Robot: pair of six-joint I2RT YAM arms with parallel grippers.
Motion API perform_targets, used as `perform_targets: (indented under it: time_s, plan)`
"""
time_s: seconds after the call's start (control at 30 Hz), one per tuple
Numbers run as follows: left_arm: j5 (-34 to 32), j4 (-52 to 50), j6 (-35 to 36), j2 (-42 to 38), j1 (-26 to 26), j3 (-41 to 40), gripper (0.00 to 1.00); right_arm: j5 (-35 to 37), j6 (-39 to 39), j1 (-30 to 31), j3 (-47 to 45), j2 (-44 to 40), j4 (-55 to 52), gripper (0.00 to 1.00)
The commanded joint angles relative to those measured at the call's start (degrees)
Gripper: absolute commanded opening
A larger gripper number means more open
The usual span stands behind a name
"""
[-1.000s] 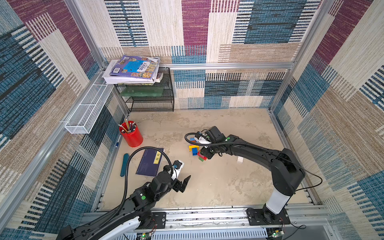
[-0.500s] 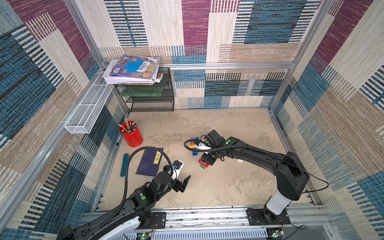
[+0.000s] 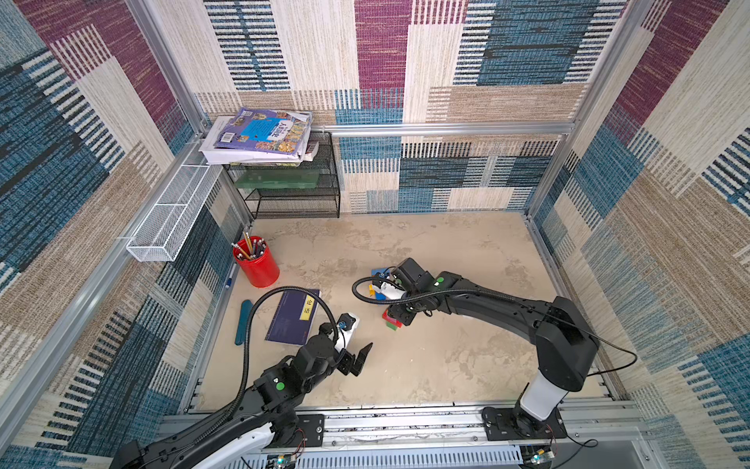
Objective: Assemble the letter f with lego
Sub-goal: Assemble the lego brick with the lego brick.
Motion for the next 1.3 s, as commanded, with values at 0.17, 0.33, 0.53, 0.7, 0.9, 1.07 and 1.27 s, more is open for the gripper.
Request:
perform_targets:
  time_s: [0.17, 0.33, 0.53, 0.7, 0.9, 1.07, 1.27]
  plan:
    - [-0.8, 1.0, -0.1, 0.0, -0.1, 0.1, 0.99, 1.8, -0.3, -0.4, 0.4, 0.7, 0.2, 0.36]
    - [-0.3, 0.7, 0.0, -0.1, 0.0, 0.2, 0.99, 1.8, 0.7, -0.7, 0.8, 0.0, 1.2, 0.44]
    - [-0.3, 0.6, -0.1, 0.0, 0.0, 0.3, 0.99, 1.0, 1.1, -0.8, 2.0, -0.9, 1.7, 0.48]
    - [-0.2, 0.6, -0.1, 0.0, 0.0, 0.3, 0.99, 0.6, 1.7, -0.8, 2.2, -1.7, 1.7, 0.5]
    - [0.7, 0.5, 0.2, 0.0, 0.1, 0.3, 0.99, 1.4, 3.6, -1.6, 1.6, -4.1, 2.4, 0.51]
    - [3.4, -0.9, 0.7, 0.0, 0.0, 1.1, 0.99, 5.1, 8.8, -4.4, -0.8, -7.6, 3.4, 0.53]
    - [4.4, -0.3, 1.1, 0.0, 0.0, 0.9, 0.99, 10.9, 21.0, -11.6, -6.4, -10.4, 3.7, 0.56]
